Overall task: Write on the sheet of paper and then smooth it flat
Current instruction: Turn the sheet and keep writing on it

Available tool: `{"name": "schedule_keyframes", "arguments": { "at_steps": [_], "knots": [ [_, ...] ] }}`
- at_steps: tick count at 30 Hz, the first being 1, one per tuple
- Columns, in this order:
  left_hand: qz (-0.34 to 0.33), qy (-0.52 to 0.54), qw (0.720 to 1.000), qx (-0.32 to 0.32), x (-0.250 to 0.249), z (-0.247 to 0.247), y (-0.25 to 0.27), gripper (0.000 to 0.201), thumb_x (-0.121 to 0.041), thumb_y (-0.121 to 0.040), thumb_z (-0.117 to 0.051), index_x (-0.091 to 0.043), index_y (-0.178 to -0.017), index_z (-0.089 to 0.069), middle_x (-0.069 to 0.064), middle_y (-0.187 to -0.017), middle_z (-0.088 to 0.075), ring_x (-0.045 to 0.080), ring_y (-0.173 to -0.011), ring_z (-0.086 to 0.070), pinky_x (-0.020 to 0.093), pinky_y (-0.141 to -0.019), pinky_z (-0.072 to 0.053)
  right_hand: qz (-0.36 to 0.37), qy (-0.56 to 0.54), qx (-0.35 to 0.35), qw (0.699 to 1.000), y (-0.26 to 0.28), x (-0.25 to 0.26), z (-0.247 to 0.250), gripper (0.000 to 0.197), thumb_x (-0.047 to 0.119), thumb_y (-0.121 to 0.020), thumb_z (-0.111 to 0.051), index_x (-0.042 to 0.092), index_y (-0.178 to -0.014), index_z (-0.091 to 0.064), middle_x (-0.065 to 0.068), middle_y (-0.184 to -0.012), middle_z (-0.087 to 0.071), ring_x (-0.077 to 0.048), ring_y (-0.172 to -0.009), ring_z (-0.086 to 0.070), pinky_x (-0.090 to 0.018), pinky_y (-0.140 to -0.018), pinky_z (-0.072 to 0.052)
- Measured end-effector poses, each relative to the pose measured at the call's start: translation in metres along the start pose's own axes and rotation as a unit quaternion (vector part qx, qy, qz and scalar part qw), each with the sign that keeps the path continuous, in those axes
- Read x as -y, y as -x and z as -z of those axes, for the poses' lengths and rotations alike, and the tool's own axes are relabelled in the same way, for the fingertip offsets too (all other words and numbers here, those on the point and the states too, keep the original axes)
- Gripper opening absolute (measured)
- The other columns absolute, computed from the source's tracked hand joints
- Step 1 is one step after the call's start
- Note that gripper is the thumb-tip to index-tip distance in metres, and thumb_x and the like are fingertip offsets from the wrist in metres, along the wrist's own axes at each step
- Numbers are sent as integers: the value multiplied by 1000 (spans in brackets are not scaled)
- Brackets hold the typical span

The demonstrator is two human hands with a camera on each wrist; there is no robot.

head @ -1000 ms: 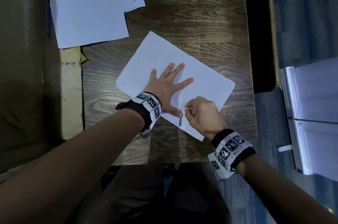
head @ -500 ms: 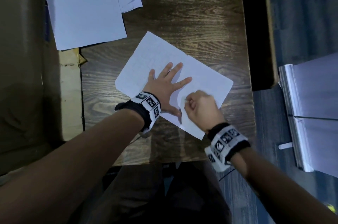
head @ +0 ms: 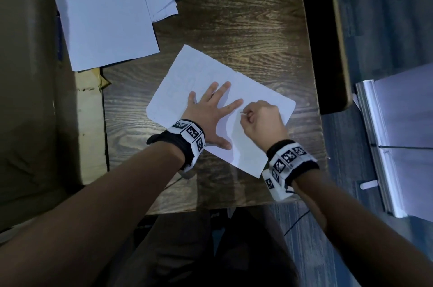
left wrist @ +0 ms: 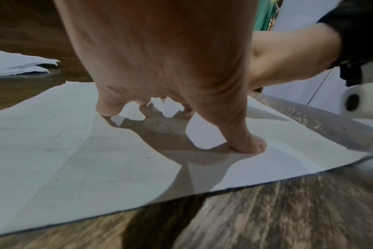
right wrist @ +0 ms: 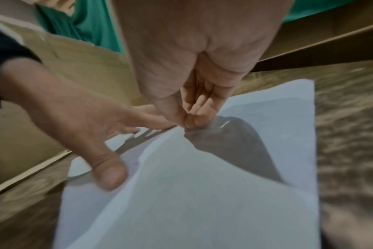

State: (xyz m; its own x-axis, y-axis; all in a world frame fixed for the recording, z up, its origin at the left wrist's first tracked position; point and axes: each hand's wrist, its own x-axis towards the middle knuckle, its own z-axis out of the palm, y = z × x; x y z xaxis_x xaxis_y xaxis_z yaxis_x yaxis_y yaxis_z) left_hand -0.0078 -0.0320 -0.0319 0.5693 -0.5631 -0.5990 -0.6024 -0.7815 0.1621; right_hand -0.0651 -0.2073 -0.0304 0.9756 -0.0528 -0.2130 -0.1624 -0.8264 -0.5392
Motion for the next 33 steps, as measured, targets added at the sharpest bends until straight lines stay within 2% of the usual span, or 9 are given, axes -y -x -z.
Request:
{"name": "schedule_keyframes", "arguments": {
  "at_steps": [5,9,14,18,22,25,28,29,33],
  "knots": [
    [-1,-1,1000,-7,0,1,-1,122,-84,-70,-65,-49,-156,13,-2,-162,36,28,-153,25,72,-116,-10,61,-2,106,993,39,14,-3,10,14,-89,-61,7,-84,-66,-6,-82,-59,-24,-69,-58,-30,-63,-47],
    [-2,-5,1000,1,0,0,0,122,-86,-69,-63,-50,-156,16,-2,-162,37,28,-152,26,72,-116,-10,-12,-9,-9,1000,0,-5,5,10,14,-88,-60,7,-87,-68,-5,-83,-59,-18,-68,-52,-26,-64,-43],
    [-1,-9,1000,-5,-1,1,-1,121,-85,-71,-64,-49,-156,15,-2,-162,37,28,-152,26,71,-116,-11,59,6,97,994,30,6,0,13,15,-90,-58,6,-86,-67,-8,-84,-60,-25,-69,-58,-31,-64,-48],
    [-1,2,1000,4,0,0,0,121,-84,-71,-64,-50,-156,16,-3,-162,37,28,-152,26,72,-117,-9,-6,3,-21,1000,0,-14,8,11,13,-88,-60,6,-87,-68,-6,-82,-58,-18,-68,-51,-26,-66,-43],
    [-1,3,1000,-4,0,0,0,121,-84,-71,-64,-50,-156,15,-3,-162,37,28,-152,26,72,-117,-9,76,8,88,993,41,-9,5,9,13,-88,-61,7,-86,-68,-6,-80,-60,-24,-67,-58,-32,-63,-51],
    [3,5,1000,-7,-1,1,2,121,-85,-71,-64,-49,-156,15,-2,-162,36,29,-153,25,72,-117,-9,-8,6,-11,1000,-1,-37,17,10,13,-85,-62,8,-85,-70,-6,-73,-62,-20,-61,-58,-33,-66,-55],
    [7,-4,1000,-5,-4,1,1,122,-85,-71,-63,-47,-157,14,0,-163,34,32,-153,24,70,-117,-12,-69,-39,-66,995,-11,-49,25,8,14,-84,-67,8,-85,-73,-1,-66,-65,-4,-58,-55,-8,-64,-44],
    [10,-6,1000,-3,-7,3,2,122,-83,-71,-64,-46,-158,13,2,-164,33,34,-152,23,69,-117,-12,-81,-51,-68,993,-8,-50,25,8,16,-84,-69,9,-85,-73,0,-67,-66,-3,-59,-55,-5,-64,-41],
    [-18,18,999,-45,-22,12,-1,111,-71,-80,-67,-26,-163,-7,4,-168,21,28,-155,18,56,-123,-10,-67,-64,-59,994,5,-56,28,4,17,-83,-70,13,-84,-71,-1,-69,-66,-4,-62,-54,-14,-64,-46]
  ]
}}
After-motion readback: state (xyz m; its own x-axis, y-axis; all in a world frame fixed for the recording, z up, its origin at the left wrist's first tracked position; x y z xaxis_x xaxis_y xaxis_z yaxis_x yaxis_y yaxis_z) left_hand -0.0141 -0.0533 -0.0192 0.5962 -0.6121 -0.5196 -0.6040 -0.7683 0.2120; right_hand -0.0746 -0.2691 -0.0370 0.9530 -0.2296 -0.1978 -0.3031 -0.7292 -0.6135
